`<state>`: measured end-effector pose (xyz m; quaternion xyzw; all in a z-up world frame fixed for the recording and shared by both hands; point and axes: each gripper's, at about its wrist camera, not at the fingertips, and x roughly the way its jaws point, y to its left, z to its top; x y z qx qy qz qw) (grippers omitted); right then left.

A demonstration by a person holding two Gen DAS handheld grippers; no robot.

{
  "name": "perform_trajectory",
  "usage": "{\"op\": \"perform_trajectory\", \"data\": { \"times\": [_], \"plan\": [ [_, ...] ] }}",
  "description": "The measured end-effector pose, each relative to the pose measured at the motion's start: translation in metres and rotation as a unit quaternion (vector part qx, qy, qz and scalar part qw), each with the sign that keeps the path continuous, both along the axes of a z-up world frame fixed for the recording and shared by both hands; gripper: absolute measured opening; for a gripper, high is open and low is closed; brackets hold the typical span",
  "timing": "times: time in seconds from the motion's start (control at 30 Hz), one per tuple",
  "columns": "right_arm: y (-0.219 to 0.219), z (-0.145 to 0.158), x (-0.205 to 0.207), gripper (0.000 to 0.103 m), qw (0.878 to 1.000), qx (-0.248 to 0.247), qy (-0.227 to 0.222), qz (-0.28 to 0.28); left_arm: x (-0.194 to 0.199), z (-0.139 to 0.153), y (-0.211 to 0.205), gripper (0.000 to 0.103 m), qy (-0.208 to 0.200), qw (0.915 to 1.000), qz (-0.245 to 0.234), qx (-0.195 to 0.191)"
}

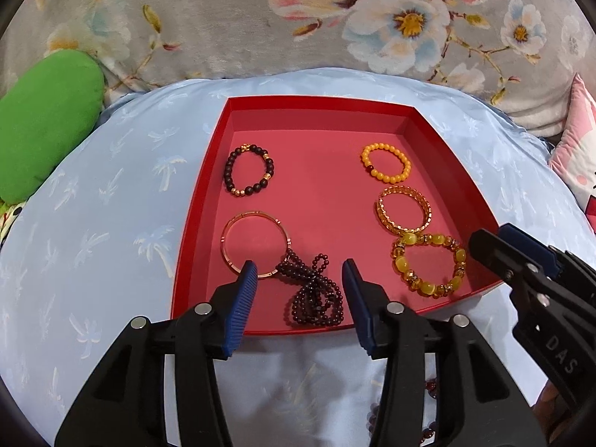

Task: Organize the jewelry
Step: 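Carry the bead strand and yellow bracelet into the red tray and open both tools, then move both tools back toward the red bead bracelet and gold rings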

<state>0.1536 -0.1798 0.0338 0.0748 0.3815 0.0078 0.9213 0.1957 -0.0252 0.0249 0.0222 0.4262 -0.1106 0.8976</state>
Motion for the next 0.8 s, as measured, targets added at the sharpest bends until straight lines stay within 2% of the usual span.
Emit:
{"op": "perform_trajectory", "data": {
  "times": [0.2,0.3,0.47,0.67,0.8],
  "plan": [
    [0.005,0.005,-0.027,0.039,1.0,-0.008,-0.01,0.006,-0.019,0.007,0.009,0.046,-0.005,0.9999,0.009,-0.01],
    [0.009,0.004,-0.042,0.039,1.0,-0.012,-0.011,0.012,-0.032,0.011,0.009,0.047,-0.028,0.9996,0.011,0.002],
    [0.012,0.001,-0.066,0.039,1.0,-0.004,-0.008,0.016,-0.055,0.014,0.012,0.049,-0.037,0.9993,0.008,0.001],
    [0.015,-0.005,-0.091,0.039,1.0,-0.011,-0.006,0.02,-0.078,0.01,0.016,0.049,-0.033,0.9994,0.008,-0.004],
    [0.016,-0.013,-0.109,0.039,0.999,-0.025,0.0,0.024,-0.094,-0.005,0.015,0.049,-0.019,0.9998,0.004,0.001]
  ]
}}
